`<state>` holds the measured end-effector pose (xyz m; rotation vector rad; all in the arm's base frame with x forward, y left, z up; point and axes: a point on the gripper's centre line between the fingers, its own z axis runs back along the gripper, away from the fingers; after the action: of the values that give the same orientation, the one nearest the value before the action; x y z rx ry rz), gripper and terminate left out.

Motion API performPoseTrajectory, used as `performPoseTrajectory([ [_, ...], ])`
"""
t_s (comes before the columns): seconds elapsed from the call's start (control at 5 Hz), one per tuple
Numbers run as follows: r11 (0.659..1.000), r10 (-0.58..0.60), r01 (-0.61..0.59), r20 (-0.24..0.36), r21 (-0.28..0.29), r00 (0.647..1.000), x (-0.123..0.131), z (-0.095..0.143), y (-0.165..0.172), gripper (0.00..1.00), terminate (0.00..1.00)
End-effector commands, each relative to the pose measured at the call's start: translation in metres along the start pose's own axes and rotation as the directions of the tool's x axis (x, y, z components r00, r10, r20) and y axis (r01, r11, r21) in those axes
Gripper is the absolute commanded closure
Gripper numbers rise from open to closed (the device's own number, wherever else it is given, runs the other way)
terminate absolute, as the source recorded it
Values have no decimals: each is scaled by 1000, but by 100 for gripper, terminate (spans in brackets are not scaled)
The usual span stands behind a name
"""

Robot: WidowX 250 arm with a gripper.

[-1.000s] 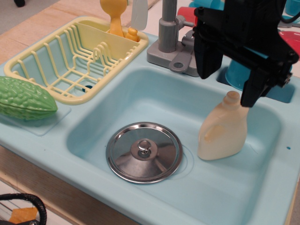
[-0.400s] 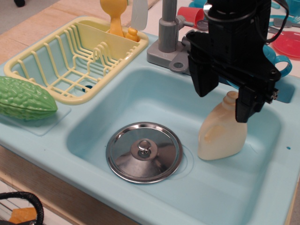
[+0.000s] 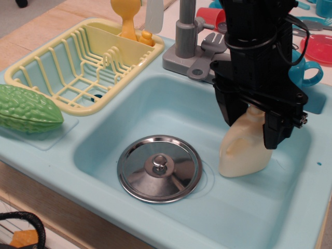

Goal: Put detergent from sink into drying rack

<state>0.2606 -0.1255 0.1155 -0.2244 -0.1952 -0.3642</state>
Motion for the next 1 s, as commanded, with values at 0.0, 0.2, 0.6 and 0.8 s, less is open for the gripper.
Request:
performPoseTrajectory([
  [0.0, 1000, 20, -20, 35, 5, 999, 3, 4, 1, 100, 0],
  [0.2, 998, 51, -52, 33, 25, 998, -1, 13, -1, 100, 0],
  [0.6, 959, 207, -219, 80, 181, 975, -13, 69, 15, 100, 0],
  [0.8, 936, 264, -273, 70, 221, 962, -24, 93, 44, 100, 0],
])
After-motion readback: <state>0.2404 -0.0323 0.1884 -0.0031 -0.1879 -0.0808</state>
